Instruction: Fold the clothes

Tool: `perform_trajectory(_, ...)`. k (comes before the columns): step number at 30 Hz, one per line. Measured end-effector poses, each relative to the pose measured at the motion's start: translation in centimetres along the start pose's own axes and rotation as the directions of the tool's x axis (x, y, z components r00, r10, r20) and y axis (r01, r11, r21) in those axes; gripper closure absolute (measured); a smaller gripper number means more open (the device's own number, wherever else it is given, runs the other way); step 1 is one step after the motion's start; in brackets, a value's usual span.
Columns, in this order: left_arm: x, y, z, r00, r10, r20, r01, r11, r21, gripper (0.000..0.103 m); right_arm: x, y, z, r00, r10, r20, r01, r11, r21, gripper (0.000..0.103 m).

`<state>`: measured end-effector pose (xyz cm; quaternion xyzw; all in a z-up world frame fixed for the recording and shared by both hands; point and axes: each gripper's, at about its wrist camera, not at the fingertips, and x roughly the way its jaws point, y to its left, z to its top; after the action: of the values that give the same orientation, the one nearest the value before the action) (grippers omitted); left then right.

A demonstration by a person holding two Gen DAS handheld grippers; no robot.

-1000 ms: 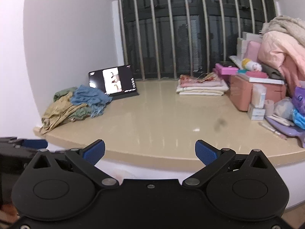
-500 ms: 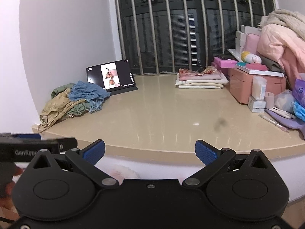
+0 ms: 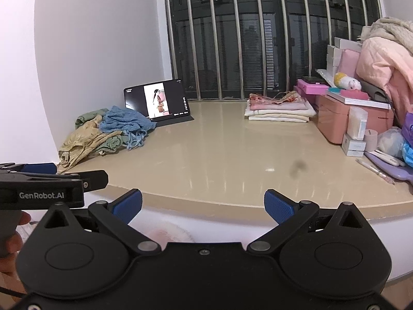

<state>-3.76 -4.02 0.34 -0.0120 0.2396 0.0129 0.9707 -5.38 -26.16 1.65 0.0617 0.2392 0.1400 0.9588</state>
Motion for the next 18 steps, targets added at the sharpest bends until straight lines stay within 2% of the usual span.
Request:
perform_trajectory(4,0.1,0.2,0.0,1.000,-0.009,-0.001,0.009,1.000,0.003,0.000,0.1,-0.2,0.0,1.000,0.001,0.000,-0.001,1.000,0.010,0.001)
perform_trajectory(8,0.2,1.0,0.4,0.999,-0.032,0.030,0.032,0.999,0.011,0.000,0.1,0.0,0.4,1.000,0.014,0.026,-0.014,1.000,-0.024,0.001)
perform_trajectory(11,1.0,1.6,0.6,0.999,-0.022,0.034,0.022,1.000,0.006,0.000,0.7,0.1,0.9,0.999,0.022,0.043,-0.020,0.998,-0.055,0.001)
perform_trajectory(18,4.3,4.1,1.7,0.998,0.033,0.055,-0.031,0.999,-0.034,0.000,5.3,1.0,2.6,0.990,0.136,0.046,-0.131,0.987,-0.094,0.001)
